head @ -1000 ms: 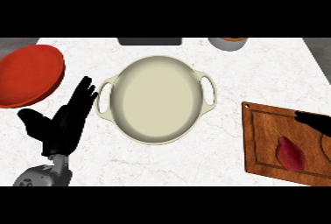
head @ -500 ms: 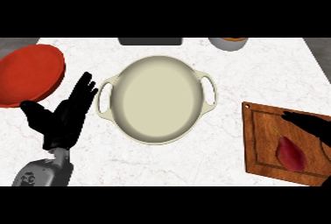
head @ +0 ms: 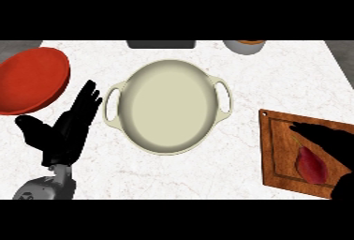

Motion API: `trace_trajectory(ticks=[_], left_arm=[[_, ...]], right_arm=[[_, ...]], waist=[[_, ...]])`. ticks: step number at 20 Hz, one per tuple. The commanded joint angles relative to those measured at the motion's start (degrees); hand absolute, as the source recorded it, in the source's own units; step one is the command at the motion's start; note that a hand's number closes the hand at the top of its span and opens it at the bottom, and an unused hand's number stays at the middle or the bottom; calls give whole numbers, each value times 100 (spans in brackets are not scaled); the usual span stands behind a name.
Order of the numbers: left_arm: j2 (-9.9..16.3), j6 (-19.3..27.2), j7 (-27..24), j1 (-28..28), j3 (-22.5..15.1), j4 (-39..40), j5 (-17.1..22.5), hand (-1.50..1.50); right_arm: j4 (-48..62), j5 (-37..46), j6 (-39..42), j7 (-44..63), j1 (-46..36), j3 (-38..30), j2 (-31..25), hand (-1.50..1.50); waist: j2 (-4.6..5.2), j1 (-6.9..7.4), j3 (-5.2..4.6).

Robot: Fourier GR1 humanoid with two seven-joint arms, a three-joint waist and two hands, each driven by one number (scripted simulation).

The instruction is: Pick the pear from the cutting board and place it in the pot

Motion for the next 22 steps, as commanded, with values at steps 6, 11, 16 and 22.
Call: trace_trajectory(ticks=[6,11,16,22], left_arm=[[-154,-172,52,306,76,-180,-110,0],[-291,-374,-436,-5,258,516,-157,0],[-392,-196,-119,-158,132,329,-309,0],[-592,-85,-191,-19,48,271,-567,0]], right_arm=[[342,726,105,46,-234,278,250,-150],[512,779,102,-119,-327,52,363,-150],[935,586,-541,-1104,-379,13,419,150],[1471,805,-813,-1309,-766,-84,614,150]], waist=[[-3,4,0],[-1,-19,-1],[3,-13,1],[5,7,1]])
